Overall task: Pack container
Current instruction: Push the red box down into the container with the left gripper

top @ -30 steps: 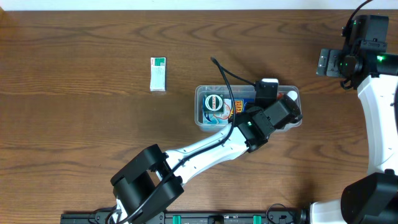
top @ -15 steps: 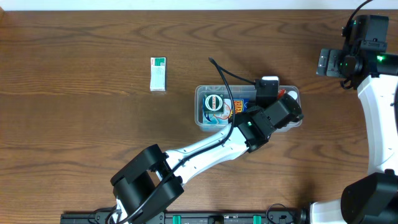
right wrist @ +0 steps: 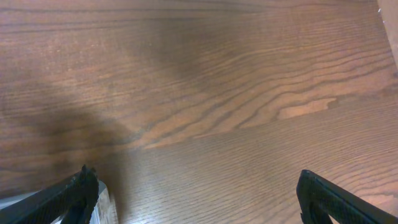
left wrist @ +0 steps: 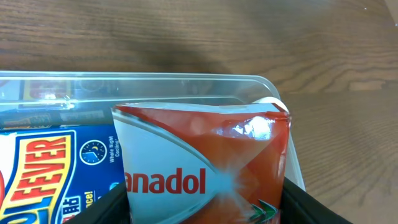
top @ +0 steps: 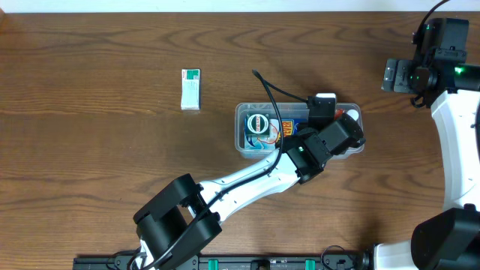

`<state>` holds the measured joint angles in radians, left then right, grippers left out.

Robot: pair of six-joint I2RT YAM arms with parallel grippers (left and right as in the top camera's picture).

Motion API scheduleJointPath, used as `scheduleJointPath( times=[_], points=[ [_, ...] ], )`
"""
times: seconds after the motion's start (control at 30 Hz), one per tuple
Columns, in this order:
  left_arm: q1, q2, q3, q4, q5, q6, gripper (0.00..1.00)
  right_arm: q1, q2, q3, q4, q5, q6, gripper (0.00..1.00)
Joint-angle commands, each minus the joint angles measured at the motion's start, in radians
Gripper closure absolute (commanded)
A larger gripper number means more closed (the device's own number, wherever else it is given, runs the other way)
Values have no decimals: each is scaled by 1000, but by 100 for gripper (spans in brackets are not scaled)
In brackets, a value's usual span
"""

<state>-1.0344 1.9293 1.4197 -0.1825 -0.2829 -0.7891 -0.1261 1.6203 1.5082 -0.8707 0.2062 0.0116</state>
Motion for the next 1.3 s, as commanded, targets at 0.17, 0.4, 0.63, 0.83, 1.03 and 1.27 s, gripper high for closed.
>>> scheduleJointPath(
  times=[0.17,0.4,0.63,0.83,1.03,1.27],
  points=[
    [1,14,10,-11,9,1,38,-6,-10,1,-1,3,14,1],
    [3,14,10,-14,8,86,39,-6,-10,1,-1,3,14,1],
    [4,14,10,-13,8,85,52,-6,-10,1,-1,3,14,1],
    [3,14,10,-12,8,85,34,-6,-10,1,-1,3,14,1],
    [3,14,10,-10,8,85,34,-6,-10,1,-1,3,14,1],
    [7,14,10,-6,4,85,34,-6,-10,1,-1,3,14,1]
  ],
)
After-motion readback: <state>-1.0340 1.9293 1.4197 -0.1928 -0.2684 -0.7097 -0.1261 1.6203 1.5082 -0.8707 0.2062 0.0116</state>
